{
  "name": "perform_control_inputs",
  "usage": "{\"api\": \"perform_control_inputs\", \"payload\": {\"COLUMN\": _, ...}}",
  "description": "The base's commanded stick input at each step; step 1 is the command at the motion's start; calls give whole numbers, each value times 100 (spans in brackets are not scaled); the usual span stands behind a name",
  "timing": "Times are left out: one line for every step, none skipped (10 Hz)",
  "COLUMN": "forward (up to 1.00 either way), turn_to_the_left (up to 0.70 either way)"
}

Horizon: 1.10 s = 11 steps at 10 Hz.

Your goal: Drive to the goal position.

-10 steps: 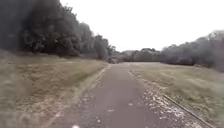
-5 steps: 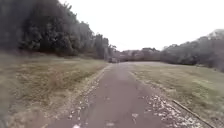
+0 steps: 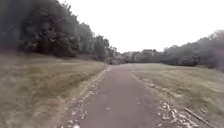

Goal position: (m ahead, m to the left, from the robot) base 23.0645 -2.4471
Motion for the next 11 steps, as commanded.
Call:
{"api": "perform_control_inputs", "payload": {"forward": 60, "turn_to_the_left": -11}}
{"api": "perform_control_inputs", "payload": {"forward": 60, "turn_to_the_left": -14}}
{"api": "perform_control_inputs", "payload": {"forward": 60, "turn_to_the_left": -15}}
{"api": "perform_control_inputs", "payload": {"forward": 60, "turn_to_the_left": -15}}
{"api": "perform_control_inputs", "payload": {"forward": 60, "turn_to_the_left": -15}}
{"api": "perform_control_inputs", "payload": {"forward": 60, "turn_to_the_left": -15}}
{"api": "perform_control_inputs", "payload": {"forward": 60, "turn_to_the_left": -15}}
{"api": "perform_control_inputs", "payload": {"forward": 60, "turn_to_the_left": -15}}
{"api": "perform_control_inputs", "payload": {"forward": 60, "turn_to_the_left": -15}}
{"api": "perform_control_inputs", "payload": {"forward": 60, "turn_to_the_left": -15}}
{"api": "perform_control_inputs", "payload": {"forward": 60, "turn_to_the_left": -15}}
